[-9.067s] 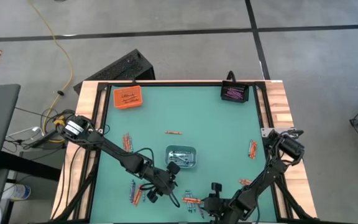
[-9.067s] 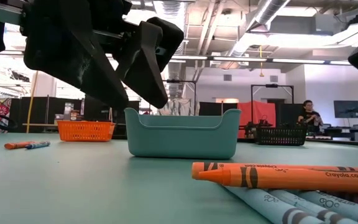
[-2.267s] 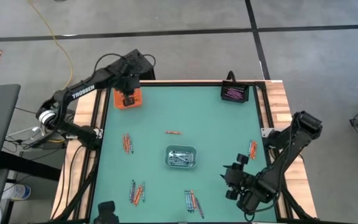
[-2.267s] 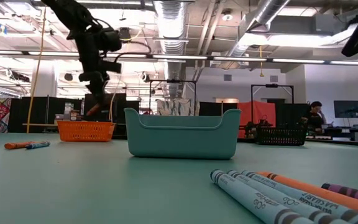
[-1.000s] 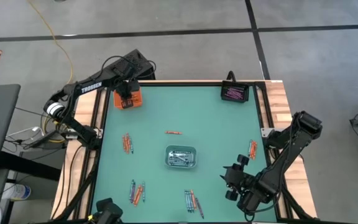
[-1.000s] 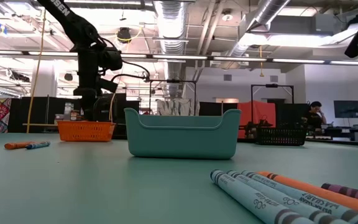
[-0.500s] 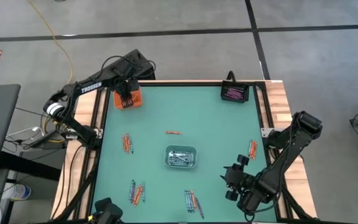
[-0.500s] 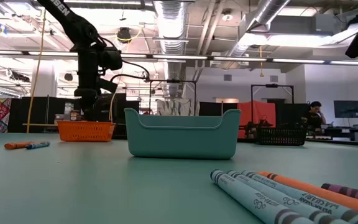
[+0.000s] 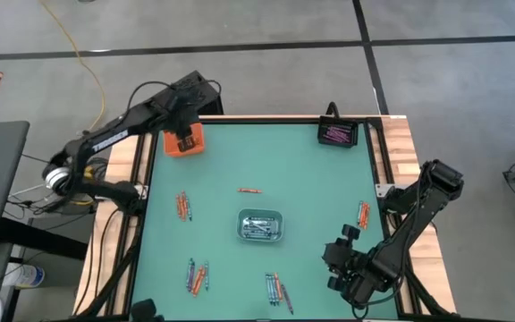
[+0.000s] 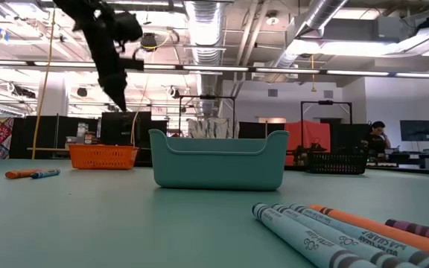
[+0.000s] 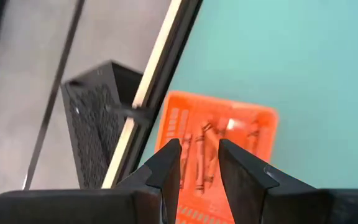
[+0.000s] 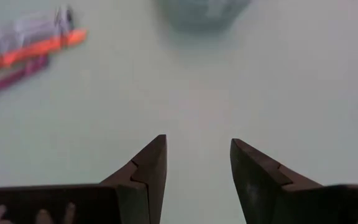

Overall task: Sort crayons
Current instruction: Put the orange crayon into the orange bin

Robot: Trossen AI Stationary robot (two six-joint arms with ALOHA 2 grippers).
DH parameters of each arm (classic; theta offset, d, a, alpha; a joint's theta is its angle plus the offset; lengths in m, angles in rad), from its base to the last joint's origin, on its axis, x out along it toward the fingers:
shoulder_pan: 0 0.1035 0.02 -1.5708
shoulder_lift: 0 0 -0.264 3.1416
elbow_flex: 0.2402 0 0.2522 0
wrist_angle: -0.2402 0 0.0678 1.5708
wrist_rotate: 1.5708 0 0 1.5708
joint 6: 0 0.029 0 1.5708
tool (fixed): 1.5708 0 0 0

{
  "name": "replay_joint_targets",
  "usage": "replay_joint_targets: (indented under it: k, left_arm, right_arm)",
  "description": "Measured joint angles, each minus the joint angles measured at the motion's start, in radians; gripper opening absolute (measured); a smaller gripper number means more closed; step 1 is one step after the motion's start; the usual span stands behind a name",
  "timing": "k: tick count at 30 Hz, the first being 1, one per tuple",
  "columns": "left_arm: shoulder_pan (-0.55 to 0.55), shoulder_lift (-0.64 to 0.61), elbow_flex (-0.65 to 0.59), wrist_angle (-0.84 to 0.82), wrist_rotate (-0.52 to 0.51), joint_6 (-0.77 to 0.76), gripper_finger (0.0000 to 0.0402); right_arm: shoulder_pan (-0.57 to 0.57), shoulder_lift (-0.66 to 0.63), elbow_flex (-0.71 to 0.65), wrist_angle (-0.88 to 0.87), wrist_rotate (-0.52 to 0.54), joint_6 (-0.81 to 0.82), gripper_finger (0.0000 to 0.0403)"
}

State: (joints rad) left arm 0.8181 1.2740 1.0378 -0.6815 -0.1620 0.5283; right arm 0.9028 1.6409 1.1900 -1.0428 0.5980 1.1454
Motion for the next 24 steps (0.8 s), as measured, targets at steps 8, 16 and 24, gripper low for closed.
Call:
replay_joint_targets:
  k: [8, 16, 24]
  left_arm:
    - [-0.191, -0.137, 0.000, -0.060, 0.074, -0.148, 0.0098]
    - [-0.484, -0.127, 0.000, -0.075, 0.074, -0.246, 0.0098]
    - [-0.769, -0.051, 0.000, 0.030, 0.066, -0.298, 0.0098]
  right_arm:
    - [0.046, 0.000, 0.000, -0.085, -0.244, 0.143, 0.0164]
    - [0.141, 0.000, 0.000, -0.199, -0.464, 0.345, 0.0148]
    - [0.162, -0.001, -0.083, -0.148, -0.587, 0.369, 0.0135]
